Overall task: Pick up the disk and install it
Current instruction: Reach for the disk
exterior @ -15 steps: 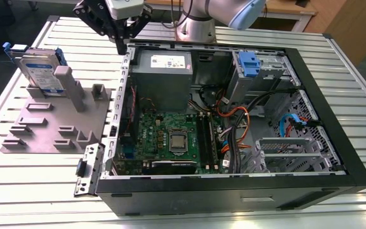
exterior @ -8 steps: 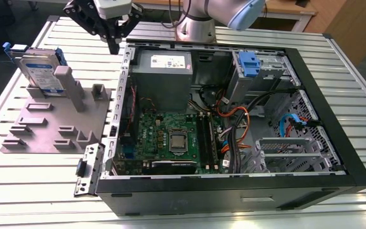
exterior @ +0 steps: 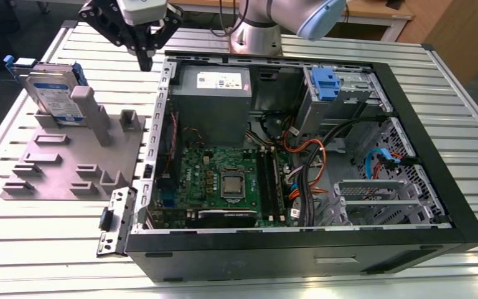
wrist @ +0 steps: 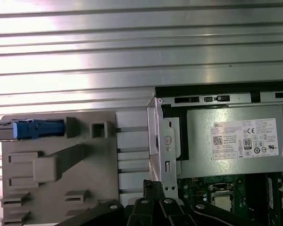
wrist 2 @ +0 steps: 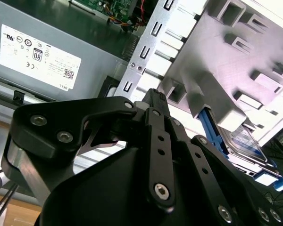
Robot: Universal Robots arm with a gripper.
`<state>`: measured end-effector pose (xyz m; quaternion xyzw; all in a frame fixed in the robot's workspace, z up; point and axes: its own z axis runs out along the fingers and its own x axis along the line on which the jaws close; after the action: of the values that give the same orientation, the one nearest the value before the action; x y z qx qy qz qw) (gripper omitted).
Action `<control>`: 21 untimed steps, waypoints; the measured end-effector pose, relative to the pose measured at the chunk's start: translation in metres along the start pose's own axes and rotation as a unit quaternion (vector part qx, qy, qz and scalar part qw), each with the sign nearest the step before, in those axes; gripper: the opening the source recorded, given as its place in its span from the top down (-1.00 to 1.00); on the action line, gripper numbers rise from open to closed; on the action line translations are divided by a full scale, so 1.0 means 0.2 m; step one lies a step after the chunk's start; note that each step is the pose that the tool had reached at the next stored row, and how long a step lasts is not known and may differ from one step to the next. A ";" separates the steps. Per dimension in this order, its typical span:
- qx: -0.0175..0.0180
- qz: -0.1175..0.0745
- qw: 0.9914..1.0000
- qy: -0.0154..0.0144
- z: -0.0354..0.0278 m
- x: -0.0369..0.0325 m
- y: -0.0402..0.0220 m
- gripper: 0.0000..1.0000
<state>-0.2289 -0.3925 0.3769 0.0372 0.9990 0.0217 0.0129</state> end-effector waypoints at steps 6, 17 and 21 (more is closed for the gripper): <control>0.000 0.000 1.000 0.000 0.002 0.014 -0.001 0.79; 0.000 0.000 1.000 0.000 0.002 0.028 -0.002 0.79; 0.000 0.000 1.000 0.000 0.002 0.034 -0.003 0.79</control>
<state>-0.2357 -0.3926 0.3763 0.0372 0.9990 0.0217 0.0129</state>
